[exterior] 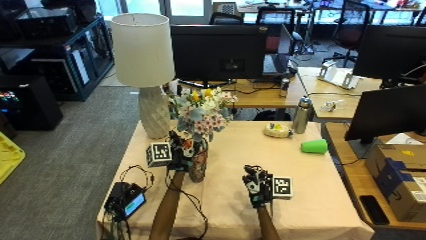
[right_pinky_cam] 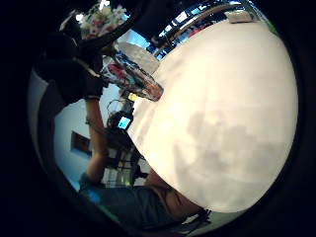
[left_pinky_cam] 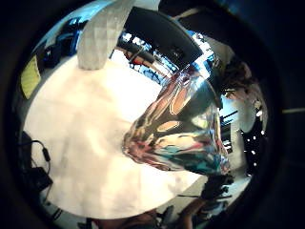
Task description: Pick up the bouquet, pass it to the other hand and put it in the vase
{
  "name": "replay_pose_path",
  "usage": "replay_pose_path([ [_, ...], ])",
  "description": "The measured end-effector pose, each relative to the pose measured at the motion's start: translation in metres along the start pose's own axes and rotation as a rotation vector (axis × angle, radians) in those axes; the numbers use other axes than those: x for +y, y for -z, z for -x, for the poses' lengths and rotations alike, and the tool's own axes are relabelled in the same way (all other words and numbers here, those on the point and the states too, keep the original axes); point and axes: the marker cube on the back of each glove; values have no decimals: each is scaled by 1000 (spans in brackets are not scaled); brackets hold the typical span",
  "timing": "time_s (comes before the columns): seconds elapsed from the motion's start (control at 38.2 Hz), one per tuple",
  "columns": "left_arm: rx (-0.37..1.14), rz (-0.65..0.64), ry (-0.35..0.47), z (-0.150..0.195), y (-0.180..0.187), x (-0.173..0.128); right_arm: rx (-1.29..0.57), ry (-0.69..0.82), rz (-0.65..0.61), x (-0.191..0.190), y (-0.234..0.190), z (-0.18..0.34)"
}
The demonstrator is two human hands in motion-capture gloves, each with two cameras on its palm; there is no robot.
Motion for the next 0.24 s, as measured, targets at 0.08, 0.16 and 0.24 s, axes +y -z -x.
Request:
replay_pose_path([
  [0.08,-121,-31,37,2,8,19,123,54,-13,-5,5,-13],
  [0.16,-139,-56,16,-1,11,34,188,129,-2,-8,6,-17],
  [0.24,-158,-69,-6,-5,14,43,243,209,8,-11,7,-24],
])
